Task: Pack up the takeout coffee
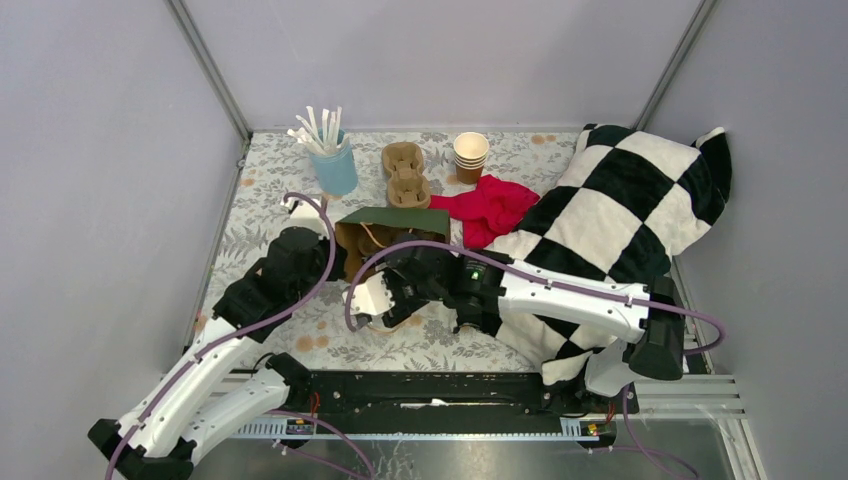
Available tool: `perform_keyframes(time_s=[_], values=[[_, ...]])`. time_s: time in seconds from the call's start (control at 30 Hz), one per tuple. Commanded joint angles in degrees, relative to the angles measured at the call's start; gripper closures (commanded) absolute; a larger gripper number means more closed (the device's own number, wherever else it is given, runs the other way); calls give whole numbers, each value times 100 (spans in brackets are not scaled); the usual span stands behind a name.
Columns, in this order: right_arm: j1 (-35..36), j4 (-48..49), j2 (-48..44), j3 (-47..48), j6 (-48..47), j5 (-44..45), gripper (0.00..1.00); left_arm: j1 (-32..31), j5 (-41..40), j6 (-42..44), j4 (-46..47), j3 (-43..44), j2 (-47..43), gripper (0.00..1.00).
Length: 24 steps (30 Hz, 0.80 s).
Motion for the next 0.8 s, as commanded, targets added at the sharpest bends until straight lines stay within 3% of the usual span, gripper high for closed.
perform_keyframes(time_s=[0.0, 0.5, 0.77], values=[[-12, 362, 129, -14, -109, 191, 38, -22, 127, 2, 174, -170, -246, 100], [-707, 237, 312, 359, -322, -487, 38, -22, 521, -42, -44, -146, -463, 100], [-664, -577, 402, 1162, -174, -959, 39, -22, 871, 75, -294, 228, -312, 100]])
